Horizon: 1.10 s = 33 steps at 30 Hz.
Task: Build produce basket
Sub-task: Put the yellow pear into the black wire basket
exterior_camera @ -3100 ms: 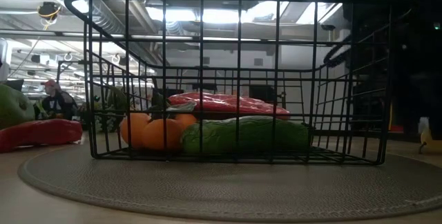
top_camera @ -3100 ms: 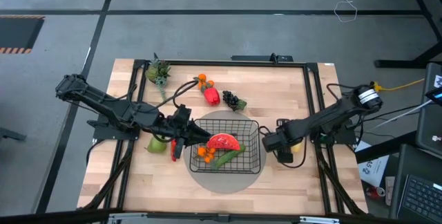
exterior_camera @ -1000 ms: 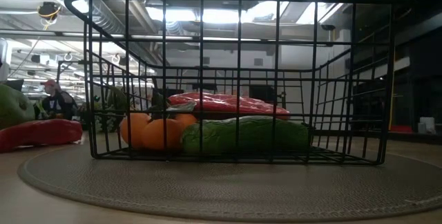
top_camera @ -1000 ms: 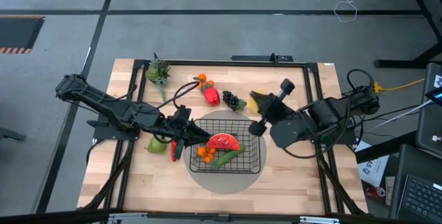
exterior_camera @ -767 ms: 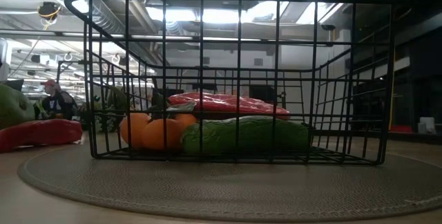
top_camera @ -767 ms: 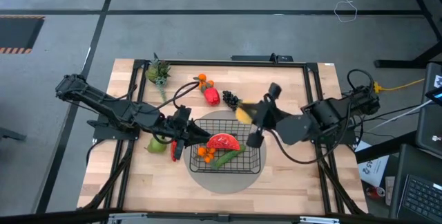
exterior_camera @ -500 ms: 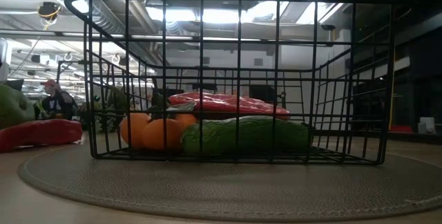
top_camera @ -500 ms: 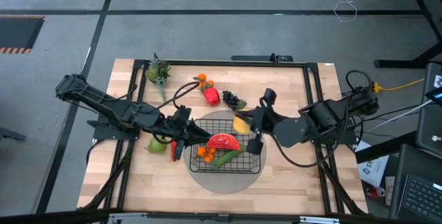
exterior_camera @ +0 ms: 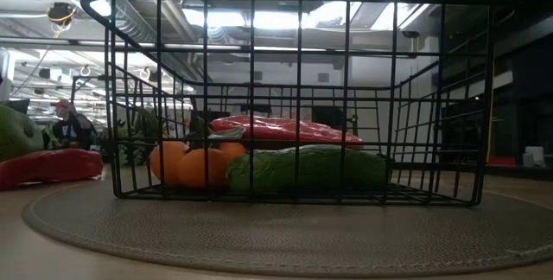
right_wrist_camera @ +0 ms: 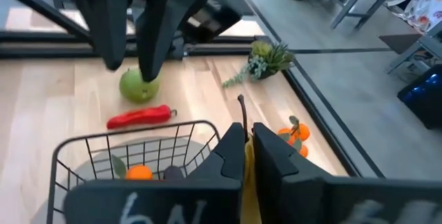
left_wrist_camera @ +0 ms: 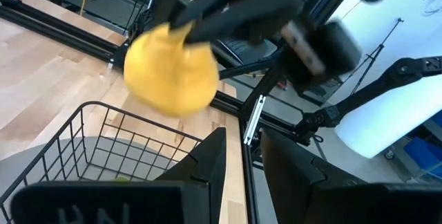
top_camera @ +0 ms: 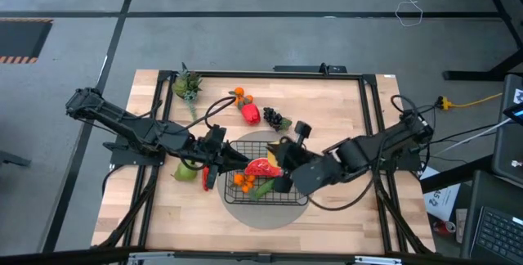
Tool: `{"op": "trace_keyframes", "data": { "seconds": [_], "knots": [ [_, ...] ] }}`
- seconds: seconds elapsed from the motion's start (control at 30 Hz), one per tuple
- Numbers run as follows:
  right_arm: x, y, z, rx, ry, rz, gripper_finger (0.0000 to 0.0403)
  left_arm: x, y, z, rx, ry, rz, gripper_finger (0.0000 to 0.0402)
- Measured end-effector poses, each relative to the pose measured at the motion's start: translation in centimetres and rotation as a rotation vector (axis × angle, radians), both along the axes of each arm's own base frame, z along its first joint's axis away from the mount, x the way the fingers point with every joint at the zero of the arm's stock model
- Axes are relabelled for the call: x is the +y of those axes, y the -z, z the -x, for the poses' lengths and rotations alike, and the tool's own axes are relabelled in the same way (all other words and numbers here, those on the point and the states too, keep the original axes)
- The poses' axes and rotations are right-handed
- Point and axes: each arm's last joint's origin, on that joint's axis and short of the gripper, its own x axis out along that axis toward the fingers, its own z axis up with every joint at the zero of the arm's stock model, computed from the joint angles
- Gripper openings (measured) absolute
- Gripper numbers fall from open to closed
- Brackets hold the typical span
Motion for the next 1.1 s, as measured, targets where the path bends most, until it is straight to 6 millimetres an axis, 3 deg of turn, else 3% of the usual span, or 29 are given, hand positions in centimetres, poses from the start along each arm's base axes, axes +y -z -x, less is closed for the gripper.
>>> {"op": "trace_keyframes", "data": {
  "seconds": [0.27, 0.83, 0.93, 1.1],
  "knots": [
    [0.9, 2.3, -1.7, 0.056, -0.016, 0.022, 0.0013, 0.0, 0.0, 0.0, 0.000, 0.001, 0.000, 0.0087],
    [1.1, 2.5, -1.8, 0.073, -0.041, 0.023, 0.0032, 0.0, 0.0, 0.0, 0.002, 0.000, 0.010, 0.0087],
    [0.9, 2.5, -1.8, 0.070, -0.027, 0.002, 0.0051, 0.0, 0.0, 0.0, 0.002, 0.000, 0.013, 0.0087],
    [0.8, 2.5, -1.8, 0.064, -0.020, -0.019, 0.0119, 0.0, 0.0, 0.0, 0.004, -0.007, 0.028, 0.0087]
  ]
}}
